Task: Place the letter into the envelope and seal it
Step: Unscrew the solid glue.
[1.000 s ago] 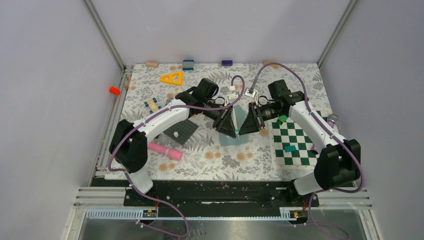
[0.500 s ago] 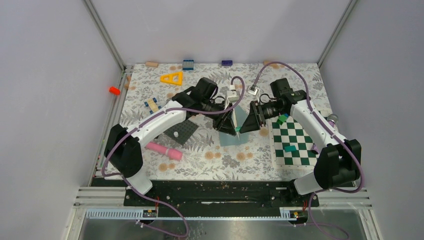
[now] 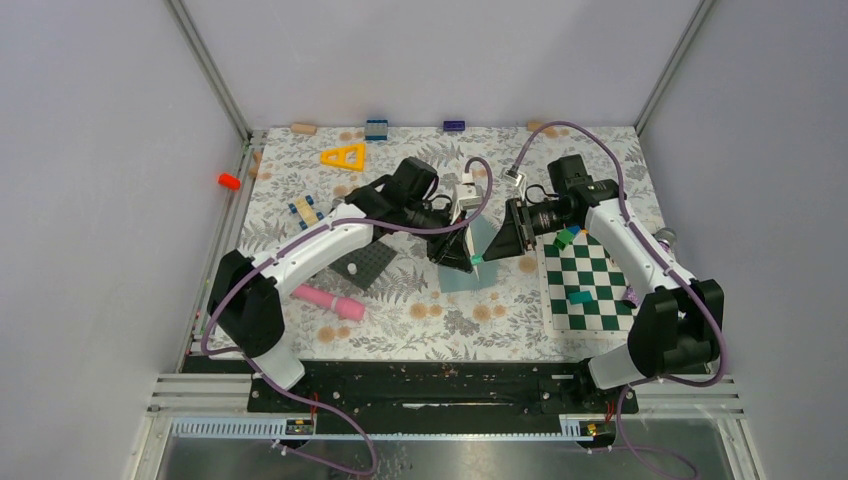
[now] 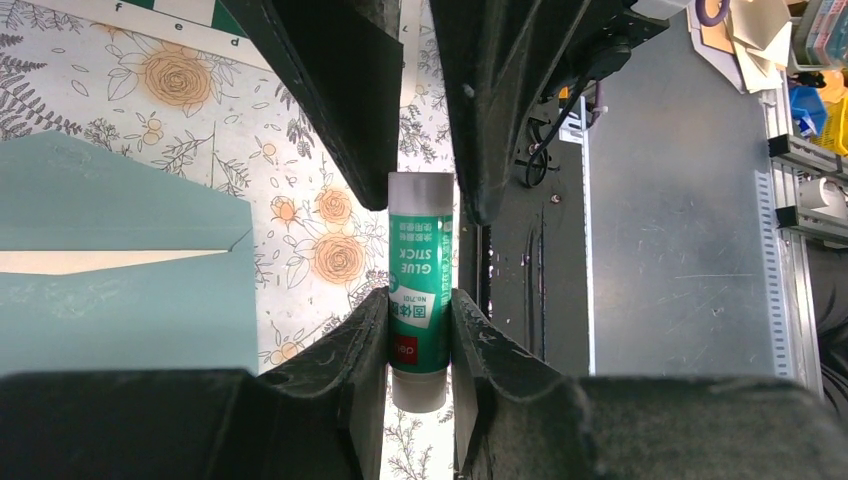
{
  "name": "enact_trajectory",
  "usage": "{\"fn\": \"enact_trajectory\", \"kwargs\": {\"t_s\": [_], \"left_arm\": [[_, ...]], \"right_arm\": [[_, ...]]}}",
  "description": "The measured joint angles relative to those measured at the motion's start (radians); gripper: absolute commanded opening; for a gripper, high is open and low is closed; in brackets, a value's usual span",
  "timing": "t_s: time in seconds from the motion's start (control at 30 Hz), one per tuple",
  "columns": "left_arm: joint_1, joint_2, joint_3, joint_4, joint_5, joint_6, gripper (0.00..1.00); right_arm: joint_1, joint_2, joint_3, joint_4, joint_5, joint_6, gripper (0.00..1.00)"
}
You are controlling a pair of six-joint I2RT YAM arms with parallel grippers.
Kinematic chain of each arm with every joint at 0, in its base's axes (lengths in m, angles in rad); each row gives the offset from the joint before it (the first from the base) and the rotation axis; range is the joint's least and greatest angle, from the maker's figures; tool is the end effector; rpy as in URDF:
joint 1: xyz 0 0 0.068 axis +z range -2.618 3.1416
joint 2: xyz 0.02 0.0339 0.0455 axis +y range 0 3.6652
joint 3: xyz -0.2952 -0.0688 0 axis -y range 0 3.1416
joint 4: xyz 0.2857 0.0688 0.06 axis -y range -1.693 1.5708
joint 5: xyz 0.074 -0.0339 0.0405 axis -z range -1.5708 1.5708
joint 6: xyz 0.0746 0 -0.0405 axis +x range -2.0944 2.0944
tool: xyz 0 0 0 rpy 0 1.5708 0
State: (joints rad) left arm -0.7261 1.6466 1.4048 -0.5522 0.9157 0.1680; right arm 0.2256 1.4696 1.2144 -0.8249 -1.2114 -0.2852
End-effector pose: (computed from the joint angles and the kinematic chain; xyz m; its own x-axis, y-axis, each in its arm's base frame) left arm 0.2732 -0.3217 0.3125 -0.3886 0.4813 -0.7857 0.8978 0.0061 -0.4404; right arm 0.3050 0.1417 0.3047 -0.6818 -0.2580 -0.6845 -0.7299 0.1787 0.6597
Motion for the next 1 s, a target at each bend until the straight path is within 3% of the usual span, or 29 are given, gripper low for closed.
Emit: {"fn": "enact_trajectory", "kwargs": {"t_s": [0.2,0.47,0.67,0.8,1.0], "left_arm": [[-0.006,-0.002,-0.008,0.004,-0.021,0.000,0.14],[-0.011,-0.017,-0.024,0.032,-0.048,-0.005,0.13],[-0.012,-0.018,-0.025,0.035,-0.059,-0.009,0.12],[-0.012,-0.018,-0.025,0.035,-0.060,-0.011,0.12],[-0.012,-0.018,-0.025,0.037,-0.060,-0.011,0.12]], "right_arm": [[-0.001,0.013,0.000,0.001,-0.001,0.011,0.30],[-0.004,0.013,0.000,0.008,-0.003,0.016,0.39],[-0.004,0.013,0.000,0.008,-0.002,0.016,0.39],[-0.004,0.012,0.000,0.009,0.001,0.014,0.37],[-0.004,0.007,0.000,0.013,0.016,0.008,0.26]]}}
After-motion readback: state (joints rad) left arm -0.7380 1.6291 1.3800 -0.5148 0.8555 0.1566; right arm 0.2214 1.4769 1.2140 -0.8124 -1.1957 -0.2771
